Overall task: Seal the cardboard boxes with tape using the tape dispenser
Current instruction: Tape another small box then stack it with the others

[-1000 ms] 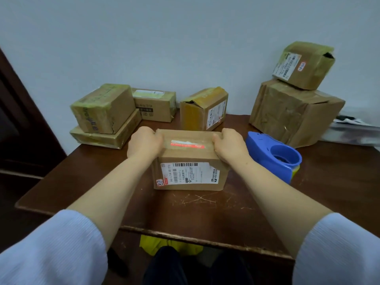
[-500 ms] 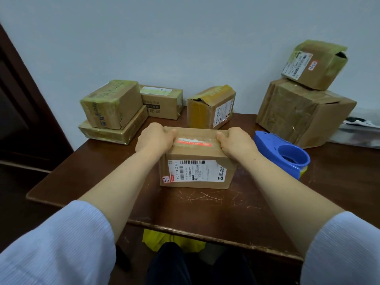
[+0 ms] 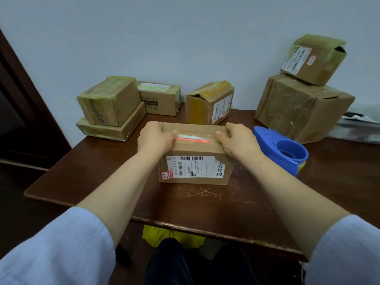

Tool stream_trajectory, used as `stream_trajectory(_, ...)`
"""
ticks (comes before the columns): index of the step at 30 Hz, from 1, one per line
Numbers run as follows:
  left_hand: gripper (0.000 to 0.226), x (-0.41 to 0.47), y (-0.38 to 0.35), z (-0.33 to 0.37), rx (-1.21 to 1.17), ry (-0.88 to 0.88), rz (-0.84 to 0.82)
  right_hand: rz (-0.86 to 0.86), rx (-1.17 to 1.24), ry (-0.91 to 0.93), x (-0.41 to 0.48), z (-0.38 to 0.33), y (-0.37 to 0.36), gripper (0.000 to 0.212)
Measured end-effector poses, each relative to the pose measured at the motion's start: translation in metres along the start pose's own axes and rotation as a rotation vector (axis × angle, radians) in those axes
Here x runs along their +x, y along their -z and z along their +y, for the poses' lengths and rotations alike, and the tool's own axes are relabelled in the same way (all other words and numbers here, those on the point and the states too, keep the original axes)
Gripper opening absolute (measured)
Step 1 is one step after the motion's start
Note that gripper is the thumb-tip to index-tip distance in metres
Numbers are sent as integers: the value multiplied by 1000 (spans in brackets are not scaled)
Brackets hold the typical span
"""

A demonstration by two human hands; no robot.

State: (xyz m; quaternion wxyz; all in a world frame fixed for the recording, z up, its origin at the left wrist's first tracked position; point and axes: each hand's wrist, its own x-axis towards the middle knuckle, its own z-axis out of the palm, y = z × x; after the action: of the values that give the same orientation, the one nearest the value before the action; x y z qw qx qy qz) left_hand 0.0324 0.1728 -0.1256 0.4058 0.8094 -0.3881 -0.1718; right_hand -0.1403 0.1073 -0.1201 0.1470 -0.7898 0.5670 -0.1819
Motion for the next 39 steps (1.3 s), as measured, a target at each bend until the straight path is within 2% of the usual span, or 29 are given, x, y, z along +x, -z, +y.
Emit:
stream_trajectory(3, 40, 1, 5, -6, -291, 71, 6, -42, 175, -61, -3, 7, 3, 27)
stream_trajectory(4, 38, 1, 6, -9, -351, 77, 21, -43, 109, -54, -6, 6, 4, 27)
stream_trajectory(6, 40, -4, 8, -10, -318, -24, 59, 79, -211, 86, -9, -2, 6, 26)
stream_trajectory(7, 43, -8, 8, -11, -260, -86, 87, 153, -316, 217, -11, -9, 6, 30)
stream_trajectory(8, 45, -10, 8, -11, -210, -122, 111, 175, -329, 323, -11, -20, 7, 35)
stream_trajectory(10, 44, -11, 6, -14, -194, -120, 115, 84, -266, 422, -4, -44, 7, 40)
stream_trajectory(16, 17, -7, 1, -14, -309, 52, 164, -286, -144, 366, 22, -78, -21, 44)
stream_trajectory(19, 22, -11, 0, -15, -388, 121, 223, -246, -190, 329, 23, -74, -26, 42)
stream_trajectory(22, 10, -17, -2, -18, -491, 67, 212, -228, -195, 331, 22, -74, -27, 42)
stream_trajectory(24, 36, -23, -1, -20, -612, 58, 122, -229, -202, 330, 23, -74, -28, 42)
stream_trajectory(25, 30, -24, -1, -23, -680, 41, 70, -229, -208, 334, 23, -74, -28, 42)
stream_trajectory(26, 13, -26, 0, -24, -725, 53, 9, -232, -210, 337, 23, -74, -29, 42)
stream_trajectory(28, 64, -25, 0, -32, -752, 103, -98, -235, -201, 355, 25, -72, -30, 42)
stream_trajectory(29, 84, -26, 1, -33, -733, 119, -139, -236, -171, 372, 25, -71, -30, 42)
stream_trajectory(30, 91, -26, 2, -33, -597, 50, -121, -227, -98, 393, 24, -71, -29, 43)
stream_trajectory(32, 77, -26, 10, -25, -207, -218, -46, -137, 117, 411, 22, -68, -22, 44)
stream_trajectory(34, 59, -19, 16, -15, 79, -455, -18, 13, 152, 385, 19, -64, -14, 47)
stream_trajectory(36, 54, -8, 13, -6, 150, -376, -57, 37, -84, 252, 14, -61, -11, 60)
stream_trajectory(37, 56, -4, 9, -3, 170, -312, -90, -15, -203, 139, 9, -60, -11, 74)
stream_trajectory(39, 59, 0, 1, -2, 103, -121, -129, -119, -288, -49, 4, -59, -15, 101)
